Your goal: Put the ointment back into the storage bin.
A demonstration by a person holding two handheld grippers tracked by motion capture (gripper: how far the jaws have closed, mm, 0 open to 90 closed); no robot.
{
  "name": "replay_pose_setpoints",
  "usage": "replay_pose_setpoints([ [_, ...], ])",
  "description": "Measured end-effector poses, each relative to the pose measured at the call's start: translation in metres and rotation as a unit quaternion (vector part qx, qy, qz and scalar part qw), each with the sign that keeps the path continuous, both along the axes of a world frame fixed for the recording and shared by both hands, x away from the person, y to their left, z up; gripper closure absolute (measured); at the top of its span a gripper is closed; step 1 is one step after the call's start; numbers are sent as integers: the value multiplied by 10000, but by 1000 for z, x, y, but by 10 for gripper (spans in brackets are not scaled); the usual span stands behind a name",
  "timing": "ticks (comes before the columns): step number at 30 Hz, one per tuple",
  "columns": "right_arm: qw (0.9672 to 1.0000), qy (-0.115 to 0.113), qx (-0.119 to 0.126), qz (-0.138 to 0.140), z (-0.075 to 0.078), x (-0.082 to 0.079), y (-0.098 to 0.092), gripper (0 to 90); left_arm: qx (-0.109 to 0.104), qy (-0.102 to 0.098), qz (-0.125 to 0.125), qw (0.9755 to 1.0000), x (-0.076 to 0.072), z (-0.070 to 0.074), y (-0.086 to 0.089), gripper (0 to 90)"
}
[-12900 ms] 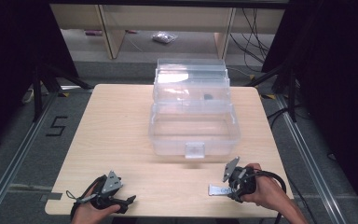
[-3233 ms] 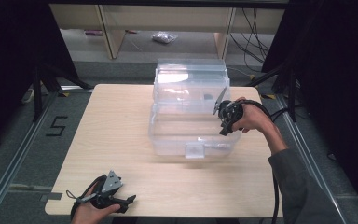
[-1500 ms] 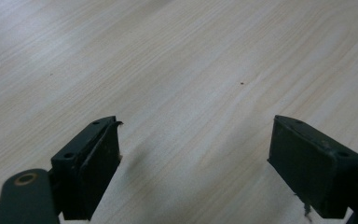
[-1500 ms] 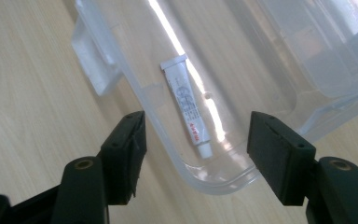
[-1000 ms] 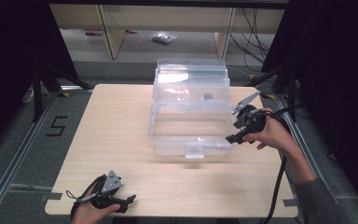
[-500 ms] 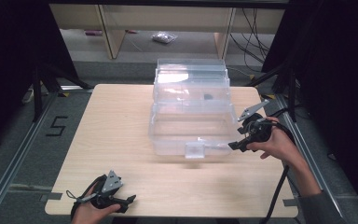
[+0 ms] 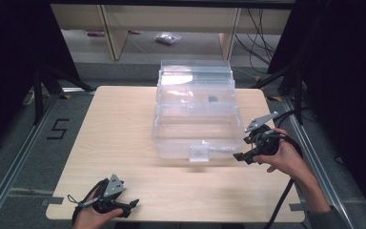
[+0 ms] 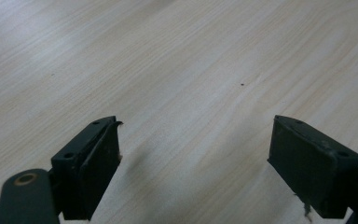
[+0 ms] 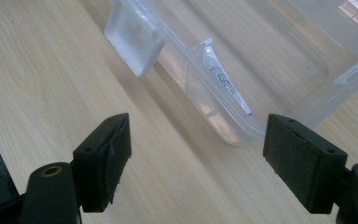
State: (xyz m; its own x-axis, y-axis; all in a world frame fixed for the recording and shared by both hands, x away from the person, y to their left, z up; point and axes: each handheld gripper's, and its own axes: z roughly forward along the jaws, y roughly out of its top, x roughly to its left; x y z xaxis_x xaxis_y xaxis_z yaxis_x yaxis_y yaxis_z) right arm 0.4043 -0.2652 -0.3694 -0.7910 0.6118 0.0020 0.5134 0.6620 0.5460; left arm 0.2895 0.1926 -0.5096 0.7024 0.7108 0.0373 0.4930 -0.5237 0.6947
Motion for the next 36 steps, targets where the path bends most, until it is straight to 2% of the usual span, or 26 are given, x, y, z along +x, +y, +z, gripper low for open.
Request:
replay_pose_setpoints([
  [1, 10000, -73, -39, -3, 0, -1, 0, 239, 60, 13, -52, 10000, 0, 1, 1, 159],
  [2, 10000, 4, -31, -23, 0, -3, 0, 236, 56, 14, -51, 10000, 0, 1, 1, 159],
  [3, 9999, -106, -5, 43, -2, -2, 0, 236, 32, 9, -27, 10000, 0, 0, 0, 159],
  [4, 10000, 7, -16, -6, -1, -5, 1, 234, 44, 10, -32, 10000, 0, 1, 1, 159],
  [6, 10000, -38, 10, -56, -2, -8, 1, 232, 34, -21, -3, 10000, 1, 0, 1, 159],
  [7, 10000, -46, -14, -47, -1, -8, 0, 231, 133, -1, -101, 9999, 1, 1, 2, 159],
  [9, 9999, -100, 47, -54, -3, -9, 1, 231, 117, 5, -90, 9999, 1, 1, 1, 159],
  [10, 9998, -122, 51, -146, -6, -12, 1, 223, 21, 13, -45, 10000, 0, 0, 1, 159],
  [11, 9998, -122, 51, -146, -6, -12, 1, 223, 46, -25, 11, 10000, 0, 0, 0, 159],
  [12, 9996, -39, 32, -269, -7, -14, 2, 214, 90, -50, -39, 9999, 1, 0, 1, 159],
  [14, 9993, -97, 36, -349, -13, -16, 2, 217, 65, -53, -15, 10000, 0, 0, 0, 159],
  [16, 9993, -114, 49, -351, -16, -18, 2, 216, 75, -34, -67, 9999, 1, 1, 1, 159],
  [17, 9994, -126, 14, -329, -18, -18, 1, 216, 40, -23, 19, 10000, 0, 0, 0, 159],
  [18, 9994, -133, 59, -306, -20, -20, 0, 216, 26, 11, -16, 10000, 0, 0, 0, 159],
  [20, 9996, -85, 54, -266, -23, -23, 1, 216, 46, -36, -46, 10000, 1, -1, 0, 159],
  [22, 9994, -171, 62, -282, -28, -24, 2, 214, 23, -22, -38, 10000, 0, 0, 0, 159],
  [25, 9990, -162, 41, -407, -36, -28, 4, 214, 51, -10, -67, 10000, 0, 0, 0, 159],
  [26, 9993, -138, 44, -351, -37, -29, 5, 215, 186, 8, -171, 9997, 1, 1, 2, 159],
  [28, 9994, -163, 29, -312, -39, -30, 5, 214, 154, 4, -169, 9997, 1, 1, 2, 159],
  [29, 9994, -267, -34, -231, -40, -30, 4, 213, 158, 3, -172, 9997, 1, 1, 2, 159],
  [31, 9994, -256, -62, -224, -43, -32, 5, 214, 155, 4, -171, 9997, 1, 1, 2, 159],
  [32, 9995, -176, -19, -260, -44, -35, 6, 213, 145, 1, -164, 9998, 1, 1, 2, 159],
  [34, 9993, -324, -25, -197, -48, -37, 7, 212, 150, 0, -167, 9997, 1, 1, 2, 159],
  [36, 9994, -288, -64, -200, -48, -38, 7, 212, 159, 3, -172, 9997, 1, 1, 2, 159],
])
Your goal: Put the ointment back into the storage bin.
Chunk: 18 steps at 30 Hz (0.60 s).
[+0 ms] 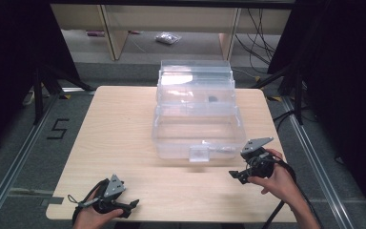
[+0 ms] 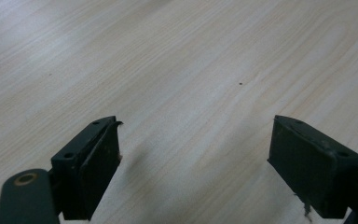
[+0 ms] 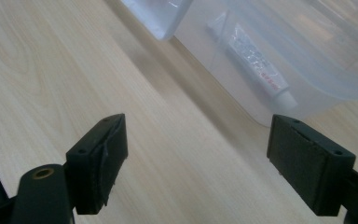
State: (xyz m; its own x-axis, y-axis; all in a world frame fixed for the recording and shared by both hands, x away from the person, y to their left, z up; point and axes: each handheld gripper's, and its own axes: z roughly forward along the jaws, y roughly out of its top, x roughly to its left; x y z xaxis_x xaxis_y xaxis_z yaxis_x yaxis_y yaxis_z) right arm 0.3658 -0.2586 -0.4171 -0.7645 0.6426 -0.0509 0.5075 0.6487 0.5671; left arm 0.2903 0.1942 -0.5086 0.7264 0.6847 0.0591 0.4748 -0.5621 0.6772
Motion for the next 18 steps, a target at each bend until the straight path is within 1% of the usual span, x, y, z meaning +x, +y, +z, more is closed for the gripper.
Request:
replay_pose_setpoints([
  [1, 10000, 35, -4, 6, -1, -2, 0, 212, 0, -1, -1, 10000, 0, 0, 0, 159],
  [2, 10000, -28, -1, -66, -3, -3, 1, 212, -7, -6, 1, 10000, 0, 0, 0, 159],
  [3, 10000, -31, -25, 33, -3, -5, 0, 211, -10, -8, 3, 10000, 0, 0, 0, 159],
  [4, 10000, -69, -36, 16, -4, -6, 1, 211, 9, -3, 7, 10000, 0, 1, 0, 159],
  [5, 10000, -73, 25, 23, -4, -7, 1, 210, 5, -2, 16, 10000, 0, 0, 0, 159],
  [6, 9999, -130, -14, 44, -5, -9, 2, 209, -10, -9, 6, 10000, 0, 0, 0, 159],
  [8, 9999, -151, 59, 1, -8, -14, 4, 208, -17, -7, 7, 10000, 0, 0, 0, 159],
  [9, 10000, -89, -4, -3, -8, -15, 4, 208, -18, -7, 8, 10000, 0, 0, 0, 159],
  [10, 9999, -124, 3, 80, -9, -16, 4, 207, -22, -6, 10, 10000, 0, 0, 0, 159],
  [13, 9999, -131, 38, 96, -13, -18, 5, 206, -5, -3, 18, 10000, 0, 1, 0, 159],
  [14, 9998, -186, 41, 66, -15, -19, 6, 207, -84, -11, 70, 9999, -1, 0, -1, 159],
  [15, 9997, -166, 89, 164, -16, -20, 5, 206, -93, -13, 76, 9999, -1, 0, -1, 159],
  [16, 9993, -268, 120, 220, -18, -20, 5, 206, -103, -20, 67, 9999, -1, 0, -1, 159],
  [17, 9996, -190, 142, 183, -19, -21, 5, 206, -115, -31, 89, 9999, -1, 0, -1, 159],
  [18, 9995, -203, 163, 156, -24, -23, 5, 207, -139, -63, 132, 9998, -1, -1, -2, 159],
])
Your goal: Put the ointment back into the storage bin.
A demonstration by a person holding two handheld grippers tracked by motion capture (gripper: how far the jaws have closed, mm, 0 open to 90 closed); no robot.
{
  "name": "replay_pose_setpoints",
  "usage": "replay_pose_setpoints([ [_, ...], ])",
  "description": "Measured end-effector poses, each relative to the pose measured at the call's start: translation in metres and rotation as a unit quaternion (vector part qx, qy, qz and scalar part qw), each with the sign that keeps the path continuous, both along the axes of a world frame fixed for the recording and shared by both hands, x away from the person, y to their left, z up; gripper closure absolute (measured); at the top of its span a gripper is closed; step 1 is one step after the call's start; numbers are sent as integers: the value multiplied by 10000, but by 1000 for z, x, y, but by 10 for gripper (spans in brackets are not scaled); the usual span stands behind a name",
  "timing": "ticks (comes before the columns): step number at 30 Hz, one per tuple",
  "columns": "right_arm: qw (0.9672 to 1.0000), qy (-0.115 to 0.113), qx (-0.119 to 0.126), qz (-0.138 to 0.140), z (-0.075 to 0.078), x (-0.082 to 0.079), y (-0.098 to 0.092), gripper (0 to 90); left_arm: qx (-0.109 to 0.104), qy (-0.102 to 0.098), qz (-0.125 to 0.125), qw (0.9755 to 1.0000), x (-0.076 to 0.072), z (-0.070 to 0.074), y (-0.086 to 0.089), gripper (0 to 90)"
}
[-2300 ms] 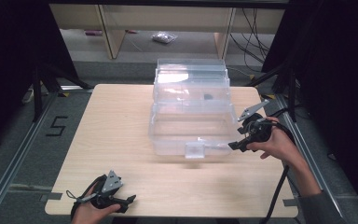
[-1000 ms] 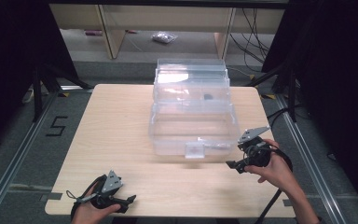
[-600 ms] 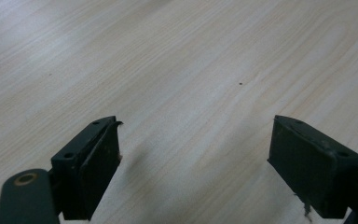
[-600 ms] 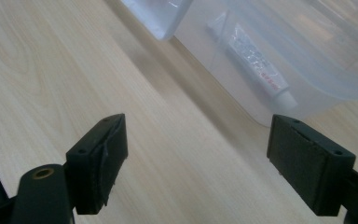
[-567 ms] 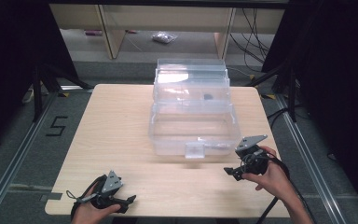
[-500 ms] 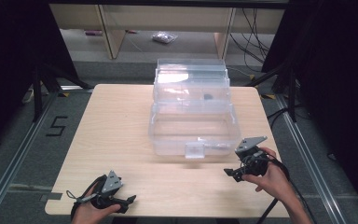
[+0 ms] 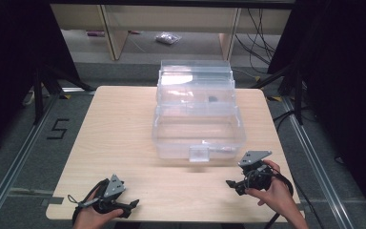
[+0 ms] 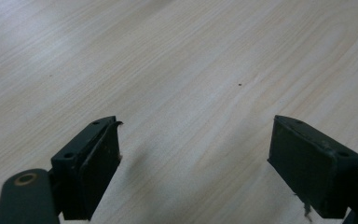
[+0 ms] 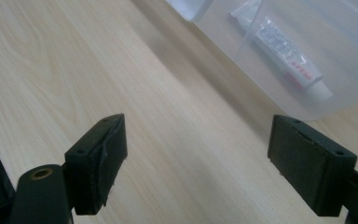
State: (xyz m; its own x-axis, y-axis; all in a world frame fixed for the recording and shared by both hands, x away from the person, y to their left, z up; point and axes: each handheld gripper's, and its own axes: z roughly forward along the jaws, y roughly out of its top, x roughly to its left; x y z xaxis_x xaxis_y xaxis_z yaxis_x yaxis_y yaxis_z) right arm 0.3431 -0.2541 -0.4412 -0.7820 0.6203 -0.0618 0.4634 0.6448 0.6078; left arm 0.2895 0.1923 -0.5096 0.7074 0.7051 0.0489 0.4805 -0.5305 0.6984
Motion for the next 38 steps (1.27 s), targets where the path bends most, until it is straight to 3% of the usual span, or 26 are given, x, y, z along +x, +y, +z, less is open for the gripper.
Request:
replay_pose_setpoints([
  [6, 10000, -33, 38, 16, -12, -3, 0, 208, 10, -10, -17, 10000, 0, 0, 0, 159],
  [13, 9999, 84, 83, 16, -20, -8, -1, 201, 13, -9, -65, 10000, -1, 1, 1, 159],
  [18, 9999, -1, 164, 0, -29, -12, -2, 178, 63, 26, -117, 9999, 0, 2, 1, 159],
  [20, 9999, -1, 101, 13, -29, -13, -4, 169, 19, 11, -74, 10000, -1, 2, 1, 159],
  [23, 9998, -22, 199, -72, -32, -17, -6, 166, 42, 14, -95, 9999, -1, 2, 1, 159],
  [24, 9996, 15, 195, -187, -32, -20, -6, 166, 39, 16, -92, 9999, -1, 2, 1, 159],
  [27, 9995, 91, 209, -197, -33, -23, -10, 166, 41, 19, -92, 9999, -1, 2, 1, 159],
  [38, 9991, 24, 268, -314, -36, -24, -16, 166, 42, 36, -88, 9999, -1, 3, 1, 159],
])
